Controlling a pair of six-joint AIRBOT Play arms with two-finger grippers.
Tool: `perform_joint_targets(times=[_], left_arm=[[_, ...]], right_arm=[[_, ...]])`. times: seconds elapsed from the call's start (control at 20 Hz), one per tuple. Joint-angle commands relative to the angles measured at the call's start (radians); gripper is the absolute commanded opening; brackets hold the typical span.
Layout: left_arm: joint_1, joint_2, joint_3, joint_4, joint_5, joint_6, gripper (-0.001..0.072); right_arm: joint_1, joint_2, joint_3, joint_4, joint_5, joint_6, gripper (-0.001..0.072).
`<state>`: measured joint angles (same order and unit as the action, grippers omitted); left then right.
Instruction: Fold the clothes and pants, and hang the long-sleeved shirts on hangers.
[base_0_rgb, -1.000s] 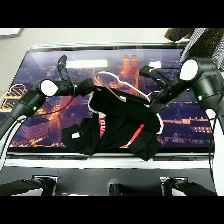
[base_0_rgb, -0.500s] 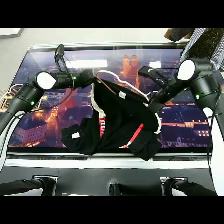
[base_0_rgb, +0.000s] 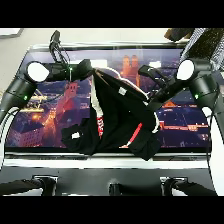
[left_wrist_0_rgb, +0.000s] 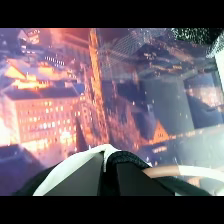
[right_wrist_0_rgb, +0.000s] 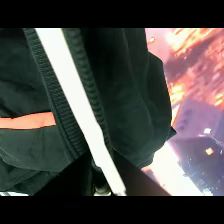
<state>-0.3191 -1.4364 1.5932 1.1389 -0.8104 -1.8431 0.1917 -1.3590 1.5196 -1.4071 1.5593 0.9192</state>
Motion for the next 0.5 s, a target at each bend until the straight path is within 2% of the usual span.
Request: perform_joint_targets(times=[0.0, 0.15, 0.45], left_arm=[[0.0, 0.002, 0.024, 0.001, -0.005, 0.021, 0.004], [0.0, 0.002, 0.024, 0.006, -0.083, 0.064, 0.004], [0.0, 0.001, 0.024, 0.025, -0.2, 0.063, 0.0041]], right_arm=[[0.001, -0.009, 0.0, -0.015, -0.018, 0.0, 0.0042], [0.001, -0.013, 0.0, -0.071, -0.009, 0.001, 0.0042], [0.001, -0.008, 0.0, -0.143, 0.067, 0.013, 0.0041]])
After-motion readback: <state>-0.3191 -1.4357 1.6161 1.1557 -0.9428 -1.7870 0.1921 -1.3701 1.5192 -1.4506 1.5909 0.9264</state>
